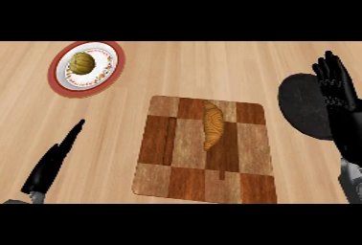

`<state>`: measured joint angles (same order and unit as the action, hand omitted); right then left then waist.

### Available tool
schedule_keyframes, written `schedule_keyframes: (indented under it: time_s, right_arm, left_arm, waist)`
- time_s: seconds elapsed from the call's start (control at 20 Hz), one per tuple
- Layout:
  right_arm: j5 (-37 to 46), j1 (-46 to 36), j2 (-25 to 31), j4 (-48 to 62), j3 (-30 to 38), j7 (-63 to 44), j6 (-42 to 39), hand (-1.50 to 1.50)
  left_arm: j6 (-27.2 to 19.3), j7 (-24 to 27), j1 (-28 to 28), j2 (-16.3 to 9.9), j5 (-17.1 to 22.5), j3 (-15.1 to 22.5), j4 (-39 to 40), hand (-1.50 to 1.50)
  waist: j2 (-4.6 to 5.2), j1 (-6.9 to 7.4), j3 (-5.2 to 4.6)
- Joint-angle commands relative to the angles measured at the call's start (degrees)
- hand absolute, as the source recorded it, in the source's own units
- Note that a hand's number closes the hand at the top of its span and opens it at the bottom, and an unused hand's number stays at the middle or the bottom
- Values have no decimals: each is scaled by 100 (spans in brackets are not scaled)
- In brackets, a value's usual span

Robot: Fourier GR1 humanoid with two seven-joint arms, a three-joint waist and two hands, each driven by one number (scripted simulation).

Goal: Pick the croissant from the cutting board and place it in the pan

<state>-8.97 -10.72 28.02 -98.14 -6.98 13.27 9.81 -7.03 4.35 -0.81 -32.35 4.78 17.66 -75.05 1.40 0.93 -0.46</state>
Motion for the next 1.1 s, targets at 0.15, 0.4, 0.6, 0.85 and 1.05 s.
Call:
schedule_keyframes:
  time_s: [0.15,0.4,0.6,0.85,1.05]
  right_arm:
    - [1279,-1054,384,570,-1473,-856,-679,150]
    - [3272,-2027,1088,873,-2085,-1073,-627,-150]
    - [3824,-2967,-436,1921,-2632,-1002,-144,-150]
    - [4461,-3663,-481,2363,-3604,-2243,-1707,-150]
    - [5038,-4225,-694,2706,-4379,-3381,-3030,-150]
  left_arm:
    - [381,-179,112,507,873,-9,-1107,0]
    - [496,-531,-43,1276,1429,309,-1320,0]
    - [459,-939,-394,1539,1829,78,-1124,0]
    - [175,-1242,-399,1680,1804,118,-1367,0]
    - [185,-1250,-620,1684,1776,38,-1094,0]
  waist:
    - [-18,413,-27]
    - [-2,465,-34]
    - [-32,332,38]
    - [-144,236,21]
    - [-168,183,-5]
